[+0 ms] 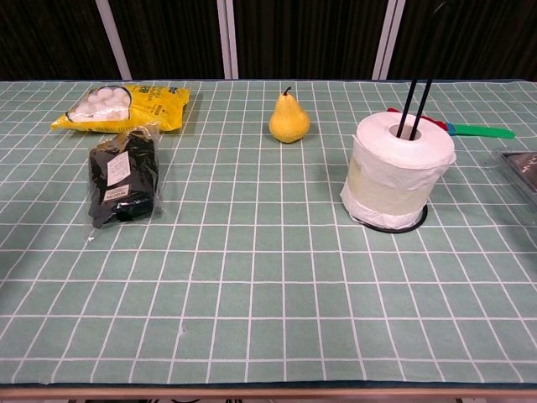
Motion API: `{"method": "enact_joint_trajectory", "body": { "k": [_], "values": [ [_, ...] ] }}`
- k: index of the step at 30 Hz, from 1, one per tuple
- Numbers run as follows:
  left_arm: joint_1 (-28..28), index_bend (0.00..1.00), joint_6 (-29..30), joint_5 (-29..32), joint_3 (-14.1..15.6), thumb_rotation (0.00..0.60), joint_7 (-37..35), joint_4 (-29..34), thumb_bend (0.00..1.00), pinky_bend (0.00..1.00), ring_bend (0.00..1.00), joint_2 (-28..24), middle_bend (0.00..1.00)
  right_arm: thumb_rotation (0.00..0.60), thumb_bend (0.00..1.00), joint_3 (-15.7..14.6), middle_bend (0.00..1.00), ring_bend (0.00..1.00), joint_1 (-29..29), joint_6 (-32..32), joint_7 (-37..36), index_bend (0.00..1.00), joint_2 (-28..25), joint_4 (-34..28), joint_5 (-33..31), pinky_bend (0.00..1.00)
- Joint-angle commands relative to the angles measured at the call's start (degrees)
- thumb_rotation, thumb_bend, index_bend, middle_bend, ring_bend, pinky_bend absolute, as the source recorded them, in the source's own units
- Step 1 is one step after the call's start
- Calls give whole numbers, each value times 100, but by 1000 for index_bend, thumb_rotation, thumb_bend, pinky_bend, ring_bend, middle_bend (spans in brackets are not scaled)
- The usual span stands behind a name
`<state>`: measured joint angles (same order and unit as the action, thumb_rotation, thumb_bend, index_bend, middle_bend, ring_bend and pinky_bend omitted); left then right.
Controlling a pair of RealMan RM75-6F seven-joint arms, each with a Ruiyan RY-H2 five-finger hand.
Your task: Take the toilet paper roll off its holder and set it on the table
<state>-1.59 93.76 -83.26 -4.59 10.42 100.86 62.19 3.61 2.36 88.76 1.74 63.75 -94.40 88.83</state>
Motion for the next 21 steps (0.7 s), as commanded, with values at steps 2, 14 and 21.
{"method": "enact_joint_trajectory", "body": {
  "k": [2,14,21],
  "values": [
    [-27,124,50,-32,10,600,-15,15,116,0,0,-12,0,600,0,12,0,0,-16,-18,-114,0,-1,-70,-80,0],
    [-13,123,-1,32,-8,600,-19,26,116,0,0,-22,0,600,0,0,0,0,331,-1253,-2399,0,217,-674,-704,0],
    [-16,124,-4,82,-29,600,-22,17,116,0,0,-22,0,600,0,364,0,0,805,-2190,-3546,0,729,-477,-1377,0]
  ]
}}
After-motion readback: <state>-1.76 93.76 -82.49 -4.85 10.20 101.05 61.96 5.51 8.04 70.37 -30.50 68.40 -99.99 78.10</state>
